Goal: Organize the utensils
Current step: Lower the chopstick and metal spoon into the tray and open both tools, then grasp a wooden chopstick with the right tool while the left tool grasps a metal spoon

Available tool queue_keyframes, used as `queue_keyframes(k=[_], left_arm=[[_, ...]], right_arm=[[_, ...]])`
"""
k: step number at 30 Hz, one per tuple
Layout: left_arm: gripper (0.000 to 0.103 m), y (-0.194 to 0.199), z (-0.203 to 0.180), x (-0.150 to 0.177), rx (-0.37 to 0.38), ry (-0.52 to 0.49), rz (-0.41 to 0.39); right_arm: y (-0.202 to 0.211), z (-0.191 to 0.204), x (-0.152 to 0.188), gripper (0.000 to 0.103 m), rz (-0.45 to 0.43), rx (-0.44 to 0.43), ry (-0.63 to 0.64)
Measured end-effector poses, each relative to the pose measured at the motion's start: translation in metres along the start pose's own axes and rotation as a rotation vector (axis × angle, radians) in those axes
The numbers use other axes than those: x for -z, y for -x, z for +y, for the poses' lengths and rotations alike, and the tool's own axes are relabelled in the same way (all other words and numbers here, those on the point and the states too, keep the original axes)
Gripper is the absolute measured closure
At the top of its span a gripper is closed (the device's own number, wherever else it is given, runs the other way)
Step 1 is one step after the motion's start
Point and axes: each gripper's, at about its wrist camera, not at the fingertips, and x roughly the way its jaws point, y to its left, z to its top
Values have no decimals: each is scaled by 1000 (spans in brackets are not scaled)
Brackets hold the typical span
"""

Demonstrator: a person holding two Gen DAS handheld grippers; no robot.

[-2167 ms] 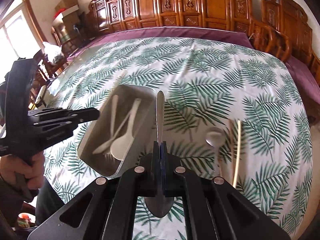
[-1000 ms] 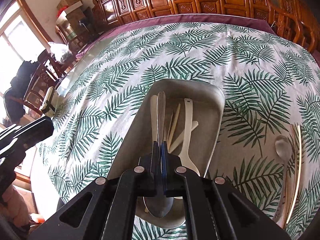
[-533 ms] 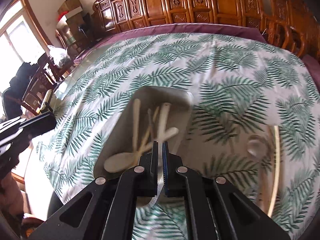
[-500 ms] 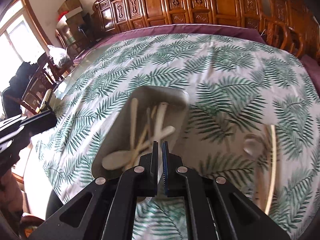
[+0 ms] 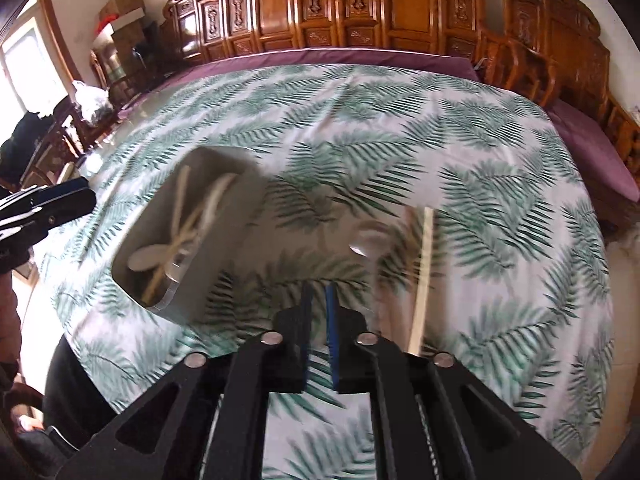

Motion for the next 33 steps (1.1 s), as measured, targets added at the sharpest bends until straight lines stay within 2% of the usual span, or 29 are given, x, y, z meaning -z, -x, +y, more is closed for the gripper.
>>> queue_keyframes(k=[3, 13, 22, 30, 33], left_arm=[[43, -10, -16, 1, 3, 11, 5], [35, -42, -58, 7, 12, 30, 43], [34, -69, -80, 12, -9, 78, 78], [34, -93, -96, 14, -19, 84, 117], [34, -103, -100, 15, -20, 84, 138]], right_arm=[[0, -21, 7, 91, 17, 19, 3], [-31, -63, 17, 90, 115, 42, 49], [-69, -77, 3, 90, 178, 1, 62], [-89, -81, -7, 91, 223, 35, 68], [-90, -85, -8, 96, 232, 40, 68]])
